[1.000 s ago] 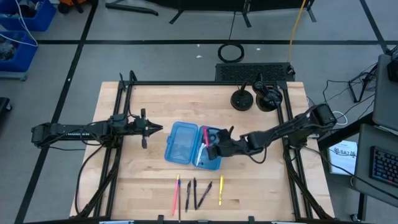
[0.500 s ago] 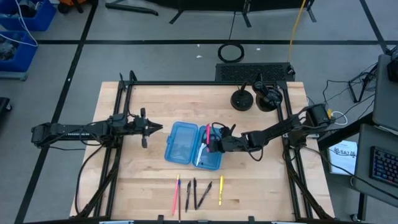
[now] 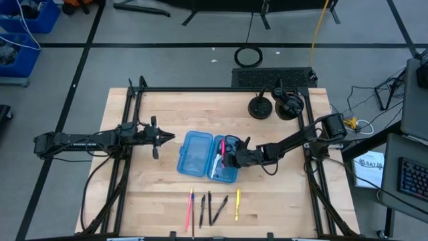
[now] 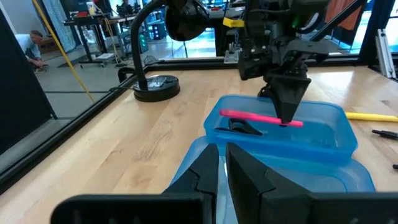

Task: Pick & place school supplies into a supply box
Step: Put the pink pen into the blue supply box

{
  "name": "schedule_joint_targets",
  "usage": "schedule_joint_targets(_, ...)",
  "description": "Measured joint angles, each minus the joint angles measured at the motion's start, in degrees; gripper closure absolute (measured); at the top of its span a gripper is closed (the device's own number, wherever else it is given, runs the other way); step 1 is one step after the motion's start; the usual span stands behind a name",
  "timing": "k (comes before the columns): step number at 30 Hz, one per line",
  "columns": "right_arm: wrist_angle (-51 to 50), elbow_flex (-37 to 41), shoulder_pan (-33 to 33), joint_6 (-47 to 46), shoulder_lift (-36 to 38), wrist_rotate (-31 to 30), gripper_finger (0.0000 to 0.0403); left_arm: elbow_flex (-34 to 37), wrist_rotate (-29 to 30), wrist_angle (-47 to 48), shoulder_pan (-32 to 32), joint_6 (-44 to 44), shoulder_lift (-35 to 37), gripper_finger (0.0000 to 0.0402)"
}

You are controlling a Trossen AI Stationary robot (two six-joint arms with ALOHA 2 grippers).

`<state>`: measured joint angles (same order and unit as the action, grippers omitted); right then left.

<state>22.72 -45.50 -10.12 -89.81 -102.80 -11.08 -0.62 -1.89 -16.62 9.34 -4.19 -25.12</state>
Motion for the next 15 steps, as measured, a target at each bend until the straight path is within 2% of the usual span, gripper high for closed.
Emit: schedule_joint_targets(15, -3.3, -0.1, 1.1, -0.7, 0.1, 0.8, 0.0386, 0.0, 0.0, 0.1, 0.0, 0.0, 0.0, 0.0364)
